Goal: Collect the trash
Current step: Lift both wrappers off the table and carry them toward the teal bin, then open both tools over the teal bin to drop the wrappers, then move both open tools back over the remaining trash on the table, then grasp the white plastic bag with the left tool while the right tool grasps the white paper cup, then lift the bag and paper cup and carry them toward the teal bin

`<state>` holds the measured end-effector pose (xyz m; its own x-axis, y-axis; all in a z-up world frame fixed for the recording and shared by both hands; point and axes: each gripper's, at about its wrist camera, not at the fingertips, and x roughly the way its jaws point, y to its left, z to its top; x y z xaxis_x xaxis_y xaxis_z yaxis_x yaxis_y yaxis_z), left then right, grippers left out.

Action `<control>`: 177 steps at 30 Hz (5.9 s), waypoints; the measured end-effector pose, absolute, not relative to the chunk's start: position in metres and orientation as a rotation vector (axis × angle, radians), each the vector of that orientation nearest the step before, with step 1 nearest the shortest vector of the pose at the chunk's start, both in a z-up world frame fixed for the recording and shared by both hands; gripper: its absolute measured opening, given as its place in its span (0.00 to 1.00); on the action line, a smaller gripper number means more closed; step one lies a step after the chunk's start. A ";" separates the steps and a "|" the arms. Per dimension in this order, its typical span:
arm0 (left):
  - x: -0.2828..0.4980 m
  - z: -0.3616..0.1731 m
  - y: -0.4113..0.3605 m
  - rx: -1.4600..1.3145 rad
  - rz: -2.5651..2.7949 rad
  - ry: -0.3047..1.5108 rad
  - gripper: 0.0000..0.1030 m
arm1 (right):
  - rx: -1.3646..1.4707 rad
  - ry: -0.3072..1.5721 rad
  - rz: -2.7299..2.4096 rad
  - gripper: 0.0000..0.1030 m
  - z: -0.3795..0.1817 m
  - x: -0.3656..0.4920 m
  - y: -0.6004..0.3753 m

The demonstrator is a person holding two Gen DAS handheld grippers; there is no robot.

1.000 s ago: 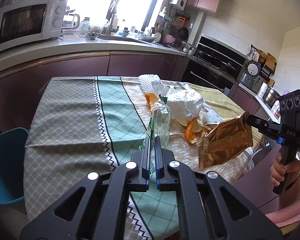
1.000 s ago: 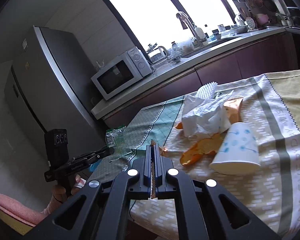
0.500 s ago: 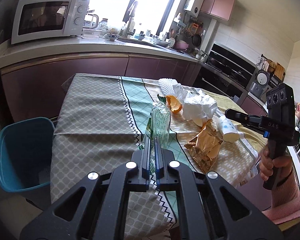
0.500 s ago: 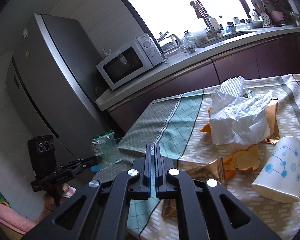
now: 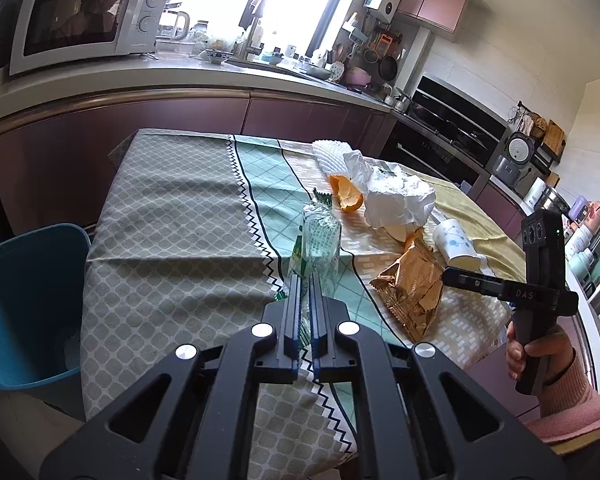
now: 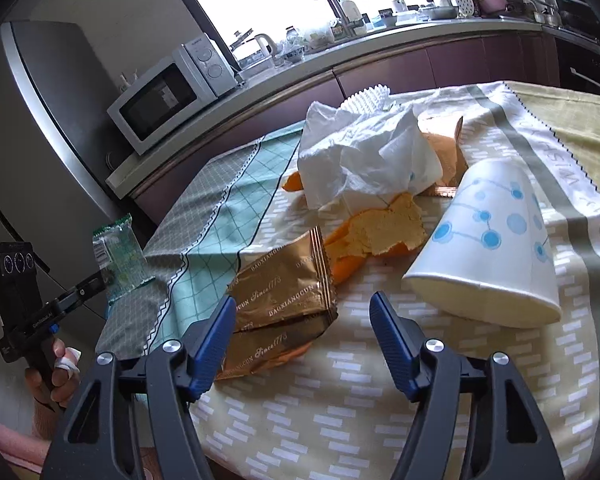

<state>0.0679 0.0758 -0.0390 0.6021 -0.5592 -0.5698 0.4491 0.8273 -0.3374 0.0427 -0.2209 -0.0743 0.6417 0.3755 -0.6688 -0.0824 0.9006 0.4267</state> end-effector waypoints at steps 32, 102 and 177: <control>0.087 -0.063 0.267 -0.219 -0.122 0.716 0.04 | 0.313 0.782 0.884 0.01 -0.007 0.162 0.022; 0.135 -0.046 -0.079 -0.055 -0.647 0.709 0.71 | 0.336 0.647 0.189 0.52 -0.032 0.021 -0.280; 0.165 -0.014 -0.127 -0.140 -0.847 0.721 0.05 | 0.610 0.604 0.137 0.02 -0.060 -0.009 -0.348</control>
<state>0.1651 -0.1274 -0.0143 0.4435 -0.7257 -0.5260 0.6348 0.6686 -0.3873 -0.0087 -0.3477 -0.0596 0.8200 0.2934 -0.4914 0.0523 0.8166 0.5749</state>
